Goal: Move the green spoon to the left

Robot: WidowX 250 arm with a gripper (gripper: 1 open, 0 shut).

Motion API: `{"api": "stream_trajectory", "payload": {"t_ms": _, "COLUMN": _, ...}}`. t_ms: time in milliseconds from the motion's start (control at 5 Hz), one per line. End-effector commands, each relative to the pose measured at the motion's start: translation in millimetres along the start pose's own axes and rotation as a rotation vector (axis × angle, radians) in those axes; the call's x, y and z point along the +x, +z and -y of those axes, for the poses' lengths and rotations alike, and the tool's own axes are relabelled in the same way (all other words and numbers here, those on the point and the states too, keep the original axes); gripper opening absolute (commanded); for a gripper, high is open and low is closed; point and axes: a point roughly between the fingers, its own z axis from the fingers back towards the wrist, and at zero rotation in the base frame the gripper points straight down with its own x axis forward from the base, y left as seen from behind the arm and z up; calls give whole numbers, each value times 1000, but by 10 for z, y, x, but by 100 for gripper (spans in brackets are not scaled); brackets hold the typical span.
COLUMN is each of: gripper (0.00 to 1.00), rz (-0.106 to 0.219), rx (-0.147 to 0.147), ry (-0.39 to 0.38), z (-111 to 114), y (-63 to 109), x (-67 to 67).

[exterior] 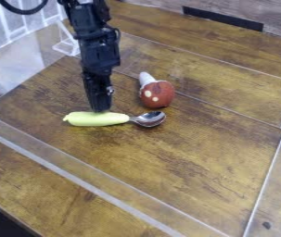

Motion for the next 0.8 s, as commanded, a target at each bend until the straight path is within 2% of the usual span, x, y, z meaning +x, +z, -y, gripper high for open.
{"api": "stream_trajectory", "payload": {"t_ms": 0, "gripper": 100, "rz": 49, "rx": 22, "ry": 32, "z": -166, "y": 75, "x": -77}}
{"api": "stream_trajectory", "payload": {"t_ms": 200, "gripper": 100, "rz": 51, "rx": 15, "ry": 51, "z": -287, "y": 11, "x": -118}}
{"api": "stream_trajectory", "payload": {"t_ms": 400, "gripper": 0, "rz": 51, "rx": 7, "ry": 72, "z": -267, "y": -3, "x": 30}}
{"api": "stream_trajectory", "payload": {"t_ms": 600, "gripper": 0, "rz": 48, "rx": 1, "ry": 93, "z": -236, "y": 1, "x": 185}}
